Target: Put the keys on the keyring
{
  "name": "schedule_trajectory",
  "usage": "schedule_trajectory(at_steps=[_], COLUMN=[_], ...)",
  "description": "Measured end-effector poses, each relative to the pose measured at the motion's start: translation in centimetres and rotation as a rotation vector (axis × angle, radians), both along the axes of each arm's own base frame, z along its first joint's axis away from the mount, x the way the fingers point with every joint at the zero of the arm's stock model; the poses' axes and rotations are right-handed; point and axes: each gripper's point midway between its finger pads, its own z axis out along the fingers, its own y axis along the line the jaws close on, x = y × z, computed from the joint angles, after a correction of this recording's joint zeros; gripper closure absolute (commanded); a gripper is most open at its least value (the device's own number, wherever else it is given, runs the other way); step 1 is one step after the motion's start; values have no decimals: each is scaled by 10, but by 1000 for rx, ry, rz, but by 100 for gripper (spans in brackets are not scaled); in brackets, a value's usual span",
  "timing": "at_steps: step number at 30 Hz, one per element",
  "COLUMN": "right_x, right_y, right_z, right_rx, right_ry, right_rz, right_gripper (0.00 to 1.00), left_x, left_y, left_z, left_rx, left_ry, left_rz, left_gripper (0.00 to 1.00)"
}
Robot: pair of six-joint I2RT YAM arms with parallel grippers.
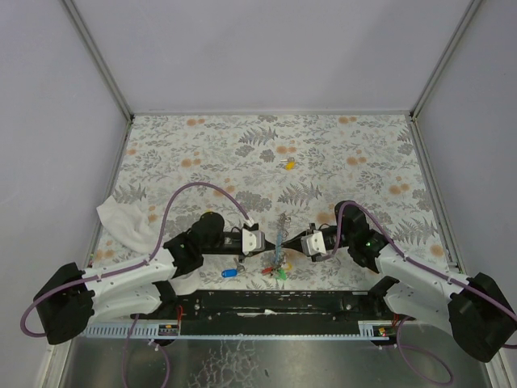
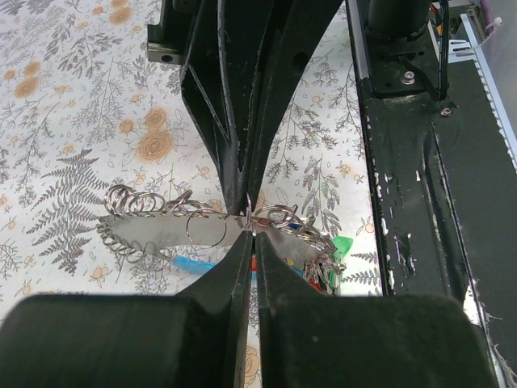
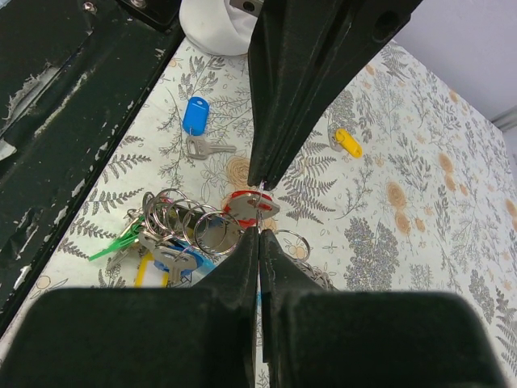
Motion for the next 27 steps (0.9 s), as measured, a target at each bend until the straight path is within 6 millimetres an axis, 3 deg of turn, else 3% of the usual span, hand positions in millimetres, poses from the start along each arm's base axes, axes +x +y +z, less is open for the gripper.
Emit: schedule_trajectory(at_steps=[19, 27], right_x=[3, 11], right_y=[-2, -10], right_z=[-1, 3], right_rx=[-39, -105], right_ry=[32, 139], right_rz=[-29, -148], right_gripper=[100, 100], left_x=[5, 14], left_y=[-2, 1], left_z=[-3, -3], left_rx=[24, 32], left_ry=[-42, -53], left_rz=[68, 119], left_gripper=[100, 100])
